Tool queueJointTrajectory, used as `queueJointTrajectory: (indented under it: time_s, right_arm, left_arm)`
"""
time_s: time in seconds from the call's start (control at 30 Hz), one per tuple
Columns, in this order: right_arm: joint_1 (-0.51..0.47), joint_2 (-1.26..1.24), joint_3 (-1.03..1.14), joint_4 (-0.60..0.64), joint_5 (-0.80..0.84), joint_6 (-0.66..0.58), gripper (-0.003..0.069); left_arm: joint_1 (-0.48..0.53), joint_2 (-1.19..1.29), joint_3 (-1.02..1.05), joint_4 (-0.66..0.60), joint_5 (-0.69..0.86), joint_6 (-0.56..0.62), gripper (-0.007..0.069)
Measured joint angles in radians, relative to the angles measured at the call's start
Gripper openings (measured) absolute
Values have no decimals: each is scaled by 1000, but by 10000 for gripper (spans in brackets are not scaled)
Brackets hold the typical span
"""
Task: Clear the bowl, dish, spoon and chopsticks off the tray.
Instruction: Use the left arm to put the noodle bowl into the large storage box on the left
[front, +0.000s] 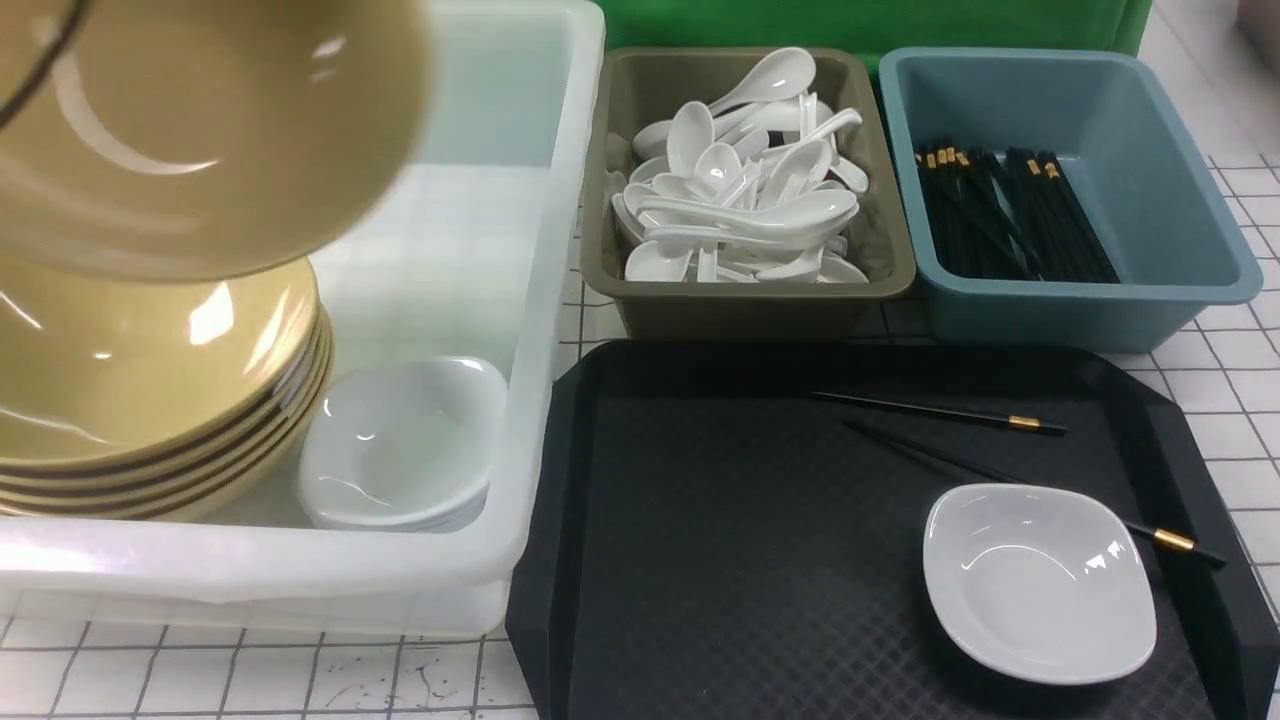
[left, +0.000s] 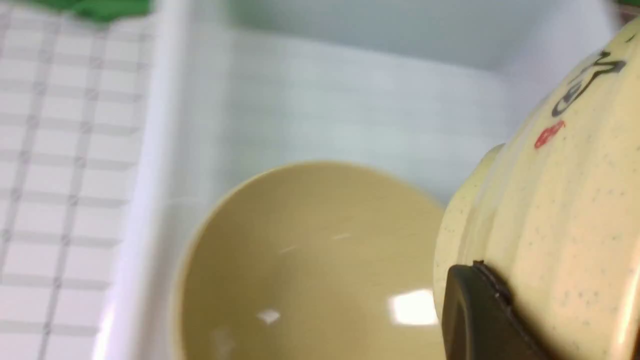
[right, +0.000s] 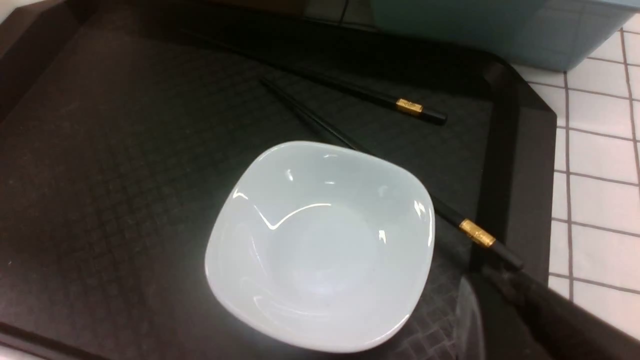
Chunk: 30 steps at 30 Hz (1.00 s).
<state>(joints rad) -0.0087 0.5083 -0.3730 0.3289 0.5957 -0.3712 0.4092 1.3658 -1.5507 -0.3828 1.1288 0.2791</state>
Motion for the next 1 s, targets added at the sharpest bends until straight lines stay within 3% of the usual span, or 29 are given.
queueJointTrajectory:
  time_s: [0.17,0.3,0.43,0.57,0.73,0.87,1.0]
  right_arm:
    - [6,0,0,0,0,0,87]
    - [25,0,3,0,-1,0,90]
    - [36,2,28,0,-5,61,108]
    - [39,29,29,0,7,105,190]
    - [39,161,-39,-5,111,143,395]
    - [39,325,-128,-9,140,177,506]
    - [39,489,-152,-9,56,212,531]
  left_arm:
    - [110,32,146,42,-90,-18,8]
    - [100,79,191,77,-145,-22,18]
    - [40,125,199,139,-154,-38,92]
    - [-8,141,199,251,-169,-79,277]
    - [-31,144,180,383,-157,-216,516]
    - [-31,124,106,394,-123,-294,582]
    - [-66,67,60,323,-122,-279,541]
